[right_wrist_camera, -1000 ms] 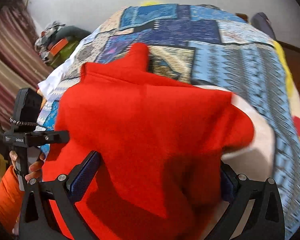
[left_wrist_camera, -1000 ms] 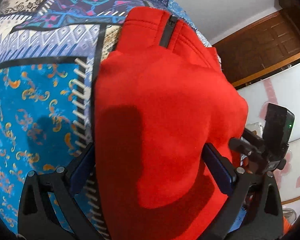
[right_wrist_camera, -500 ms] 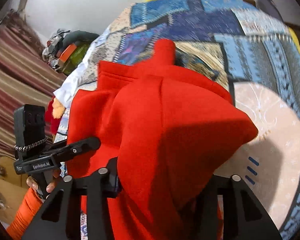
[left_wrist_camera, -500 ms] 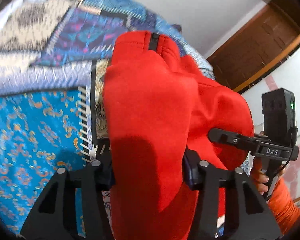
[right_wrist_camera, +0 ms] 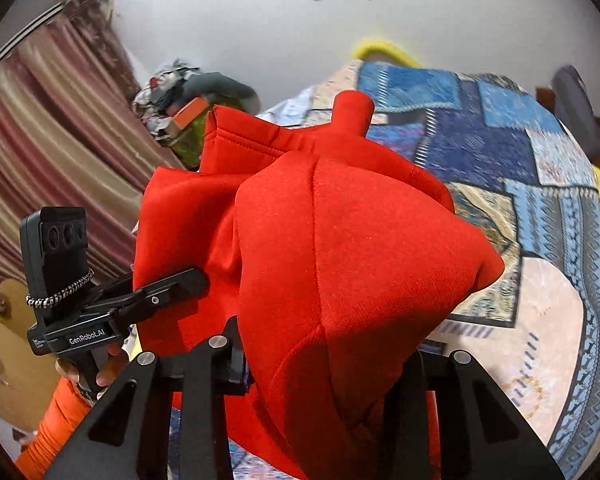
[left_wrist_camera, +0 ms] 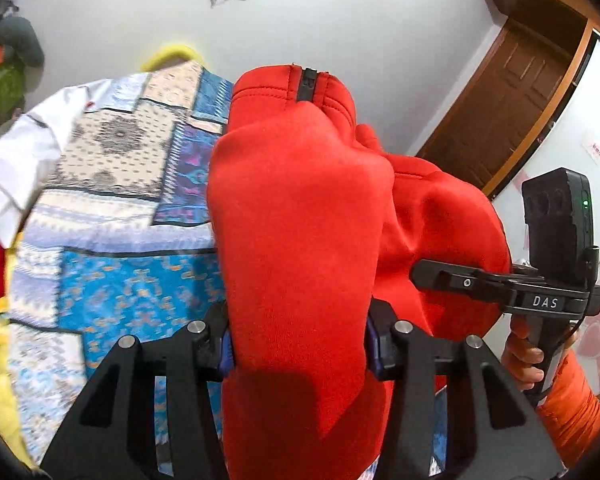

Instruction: Fold large clothes

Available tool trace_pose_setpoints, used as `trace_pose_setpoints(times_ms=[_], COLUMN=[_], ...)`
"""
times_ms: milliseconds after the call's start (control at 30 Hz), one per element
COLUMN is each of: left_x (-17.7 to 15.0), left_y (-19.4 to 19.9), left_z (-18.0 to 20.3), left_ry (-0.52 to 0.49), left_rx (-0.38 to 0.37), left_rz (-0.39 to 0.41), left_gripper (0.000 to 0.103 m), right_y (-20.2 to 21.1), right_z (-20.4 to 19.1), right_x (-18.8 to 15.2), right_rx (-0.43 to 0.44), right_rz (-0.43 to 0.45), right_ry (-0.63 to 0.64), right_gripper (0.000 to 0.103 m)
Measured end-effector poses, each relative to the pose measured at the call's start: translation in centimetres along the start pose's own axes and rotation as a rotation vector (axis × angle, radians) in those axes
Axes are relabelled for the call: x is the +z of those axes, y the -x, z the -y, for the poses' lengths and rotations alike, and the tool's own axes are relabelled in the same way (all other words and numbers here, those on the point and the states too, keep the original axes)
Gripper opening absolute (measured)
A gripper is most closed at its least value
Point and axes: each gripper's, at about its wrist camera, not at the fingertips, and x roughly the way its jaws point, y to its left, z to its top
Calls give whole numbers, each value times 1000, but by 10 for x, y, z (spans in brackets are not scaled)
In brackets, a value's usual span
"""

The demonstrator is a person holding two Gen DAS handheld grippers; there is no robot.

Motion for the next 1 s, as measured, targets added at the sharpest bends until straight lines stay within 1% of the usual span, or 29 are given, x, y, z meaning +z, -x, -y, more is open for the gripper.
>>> trace_pose_setpoints(times_ms=[67,167,267,367,400,467,500,533,600,700,733,800,833,867,933,1000], left_x=[-6,-18,-38,-60,-69,-85,-91,-98,-106,-115,-116,-120,-121,-123,-124,-121], left_y=[13,17,16,11,12,15,16,16,14,11,9,6,5,6,2,-1], left_z=[-12,-38,-69,-100,-110,-126,-134,-143,-158,-187,-196,-212,-215,-213,-209,-204], left_ry=[17,73,123,165,172,176,175,171,185,255,275,321,328,323,287,262], left_rx=[10,17,32,58,73,106,125,162,210,245,246,245,247,251,281,306], left_rz=[-1,-29,-63,-95,-102,-112,-118,-130,-146,-159,-154,-137,-129,-124,-119,-119], left_gripper=[49,49,49,48,48,48,48,49,49,51,51,54,55,57,60,63], right_y=[-3,-20,-49,-94,-115,-146,-161,-171,-195,-225,-231,-244,-249,-252,-258,-261], right_z=[-17,-40,-49,-50,-48,-45,-47,-51,-63,-80,-81,-83,-82,-79,-65,-45], right_x=[-1,-9,-23,-39,-46,-52,-55,-57,-59,-61,-59,-57,-56,-57,-56,-54], right_rx=[6,14,30,32,48,75,85,88,94,45,22,-62,-128,-173,-251,-258], right_rz=[-1,-29,-81,-158,-200,-257,-276,-286,-303,-307,-307,-290,-284,-282,-300,-348], right_ry=[16,33,25,11,-9,-39,-38,-31,10,94,112,171,207,232,269,244], right_gripper=[33,33,33,33,33,33,33,33,34,35,38,46,61,73,75,75])
